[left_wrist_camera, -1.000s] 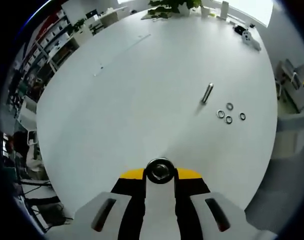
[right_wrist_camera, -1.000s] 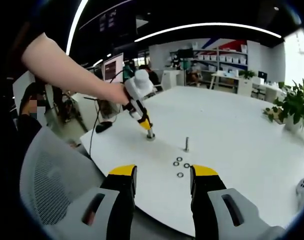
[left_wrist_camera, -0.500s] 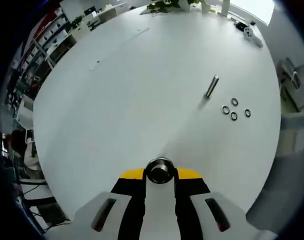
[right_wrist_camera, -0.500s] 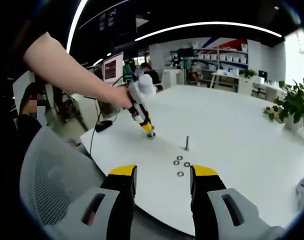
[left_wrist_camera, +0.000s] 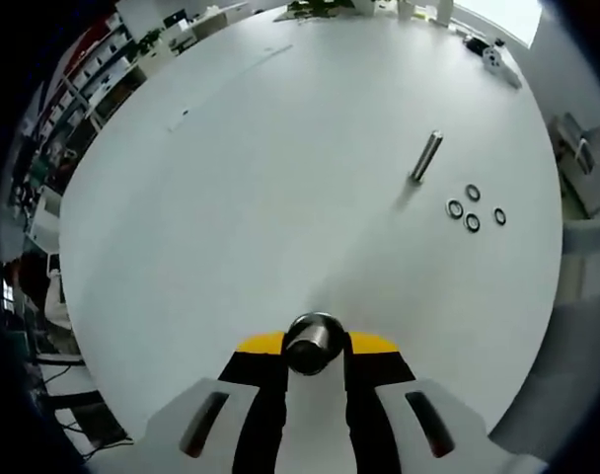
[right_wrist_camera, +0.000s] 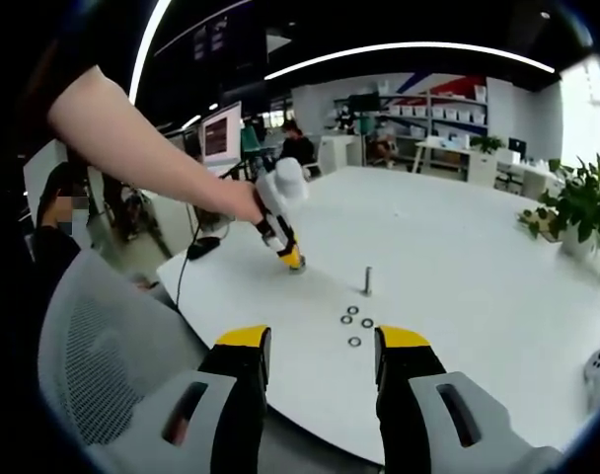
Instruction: Place the washer onto the threaded stud by aligning its center hole with the stud, sliding it down to the base, and recovering from edge contact or off-axis alignment until the washer reaches the visible bottom stop.
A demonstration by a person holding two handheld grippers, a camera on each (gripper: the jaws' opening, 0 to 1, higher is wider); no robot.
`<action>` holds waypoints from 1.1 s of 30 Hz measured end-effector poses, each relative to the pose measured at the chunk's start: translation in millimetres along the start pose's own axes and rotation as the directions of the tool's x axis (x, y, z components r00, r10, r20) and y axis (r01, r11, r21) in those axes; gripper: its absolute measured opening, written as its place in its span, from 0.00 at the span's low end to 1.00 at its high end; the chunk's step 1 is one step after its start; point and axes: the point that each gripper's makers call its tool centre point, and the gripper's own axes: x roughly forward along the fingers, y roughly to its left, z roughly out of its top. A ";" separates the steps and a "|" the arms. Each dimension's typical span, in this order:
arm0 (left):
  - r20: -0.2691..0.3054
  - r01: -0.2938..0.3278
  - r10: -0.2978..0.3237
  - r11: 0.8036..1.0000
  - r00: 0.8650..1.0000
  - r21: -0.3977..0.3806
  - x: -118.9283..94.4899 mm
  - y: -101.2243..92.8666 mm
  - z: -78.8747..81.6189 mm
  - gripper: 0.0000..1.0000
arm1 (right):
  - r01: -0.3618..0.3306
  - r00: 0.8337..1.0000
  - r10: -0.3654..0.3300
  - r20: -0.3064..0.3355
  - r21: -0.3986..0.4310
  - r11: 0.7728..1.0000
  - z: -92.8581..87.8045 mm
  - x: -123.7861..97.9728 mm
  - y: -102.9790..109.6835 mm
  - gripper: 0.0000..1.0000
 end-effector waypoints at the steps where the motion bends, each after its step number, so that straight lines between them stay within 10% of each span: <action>1: 0.001 -0.002 0.002 1.000 1.000 0.001 0.1 -0.2 0.0 0.19 | 0.000 1.000 0.000 0.001 0.000 1.000 0.2 0.0 0.1 0.44; 33: 0.174 -0.062 0.083 0.991 0.981 -0.119 -46.8 -1.7 -5.8 0.26 | -0.004 1.000 0.004 -0.004 -0.018 1.000 0.0 0.4 1.4 0.44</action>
